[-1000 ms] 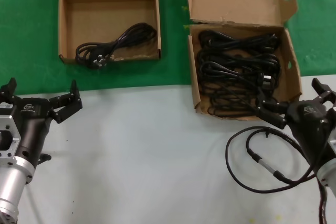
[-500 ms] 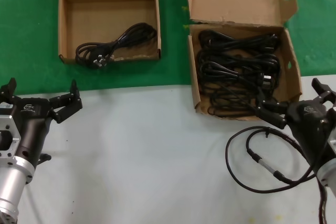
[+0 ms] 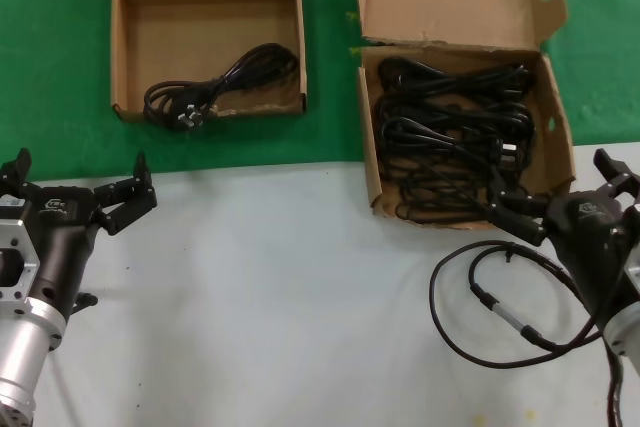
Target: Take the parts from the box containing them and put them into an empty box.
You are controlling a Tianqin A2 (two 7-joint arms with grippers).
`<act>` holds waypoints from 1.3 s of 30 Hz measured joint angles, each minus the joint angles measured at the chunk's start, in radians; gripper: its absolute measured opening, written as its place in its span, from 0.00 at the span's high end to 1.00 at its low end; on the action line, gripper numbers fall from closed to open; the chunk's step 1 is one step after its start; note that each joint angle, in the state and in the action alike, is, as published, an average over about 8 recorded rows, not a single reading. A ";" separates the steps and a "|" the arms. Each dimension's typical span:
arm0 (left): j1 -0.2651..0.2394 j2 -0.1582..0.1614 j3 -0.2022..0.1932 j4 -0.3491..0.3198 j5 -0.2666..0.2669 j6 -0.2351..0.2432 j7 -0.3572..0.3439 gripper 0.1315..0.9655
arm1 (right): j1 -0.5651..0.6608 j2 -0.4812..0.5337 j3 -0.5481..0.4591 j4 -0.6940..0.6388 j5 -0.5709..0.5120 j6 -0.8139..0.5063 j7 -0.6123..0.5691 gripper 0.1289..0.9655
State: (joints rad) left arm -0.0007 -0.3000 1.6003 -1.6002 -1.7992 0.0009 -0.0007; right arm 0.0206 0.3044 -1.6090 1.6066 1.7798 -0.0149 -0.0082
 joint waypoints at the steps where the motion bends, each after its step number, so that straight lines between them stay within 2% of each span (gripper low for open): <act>1: 0.000 0.000 0.000 0.000 0.000 0.000 0.000 0.00 | 0.000 0.000 0.000 0.000 0.000 0.000 0.000 0.00; 39: 0.000 0.000 0.000 0.000 0.000 0.000 0.000 0.00 | 0.000 0.000 0.000 0.000 0.000 0.000 0.000 0.00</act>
State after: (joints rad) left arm -0.0007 -0.3000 1.6003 -1.6002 -1.7992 0.0009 -0.0007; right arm 0.0206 0.3044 -1.6090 1.6066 1.7798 -0.0149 -0.0082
